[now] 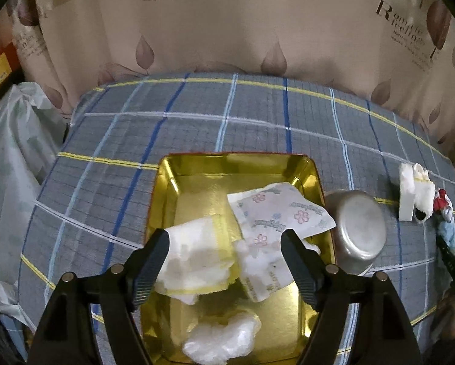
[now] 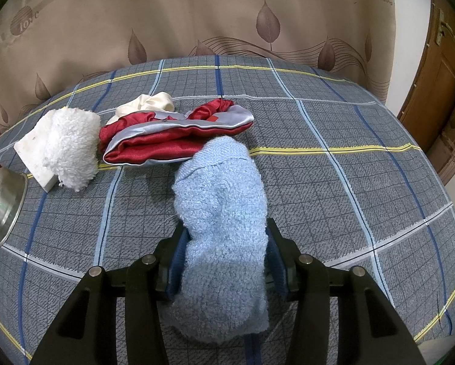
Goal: Organize soft objects
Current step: 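Carry the yellow-edged cloth into the gold tray and open the left tool, then carry the blue fuzzy towel into the gold tray and open the right tool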
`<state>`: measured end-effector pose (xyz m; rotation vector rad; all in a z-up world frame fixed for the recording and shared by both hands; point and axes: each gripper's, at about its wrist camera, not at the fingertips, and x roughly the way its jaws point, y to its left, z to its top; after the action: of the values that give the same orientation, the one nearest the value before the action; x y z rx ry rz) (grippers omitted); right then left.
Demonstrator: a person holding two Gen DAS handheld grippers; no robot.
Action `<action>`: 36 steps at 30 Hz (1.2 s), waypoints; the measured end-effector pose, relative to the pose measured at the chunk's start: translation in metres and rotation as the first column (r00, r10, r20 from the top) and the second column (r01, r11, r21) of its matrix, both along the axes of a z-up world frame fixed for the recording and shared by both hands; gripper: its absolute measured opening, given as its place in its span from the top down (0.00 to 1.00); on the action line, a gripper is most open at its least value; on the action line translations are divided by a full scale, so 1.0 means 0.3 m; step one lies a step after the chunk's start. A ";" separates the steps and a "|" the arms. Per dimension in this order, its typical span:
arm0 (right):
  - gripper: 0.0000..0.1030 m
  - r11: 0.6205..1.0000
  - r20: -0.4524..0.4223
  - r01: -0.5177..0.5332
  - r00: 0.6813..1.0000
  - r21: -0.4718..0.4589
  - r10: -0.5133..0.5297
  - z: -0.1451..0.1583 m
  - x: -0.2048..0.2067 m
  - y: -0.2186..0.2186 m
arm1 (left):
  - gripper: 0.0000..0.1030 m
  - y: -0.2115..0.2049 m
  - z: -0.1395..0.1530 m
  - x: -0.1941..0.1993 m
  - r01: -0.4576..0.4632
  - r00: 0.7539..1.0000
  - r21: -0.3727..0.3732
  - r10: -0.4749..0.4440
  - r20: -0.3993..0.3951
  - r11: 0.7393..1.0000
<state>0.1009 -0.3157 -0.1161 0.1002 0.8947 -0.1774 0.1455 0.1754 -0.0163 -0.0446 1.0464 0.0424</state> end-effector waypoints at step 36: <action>0.74 0.986 0.003 -0.104 0.995 0.127 0.104 0.079 -0.122 0.144 | 0.20 0.164 -0.056 -0.264 -0.178 0.984 -0.032 0.178 0.019 0.984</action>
<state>0.0641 -0.2726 -0.0924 0.1710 0.9122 -0.0230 0.0662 0.2246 -0.0331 -0.1654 1.0193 0.1885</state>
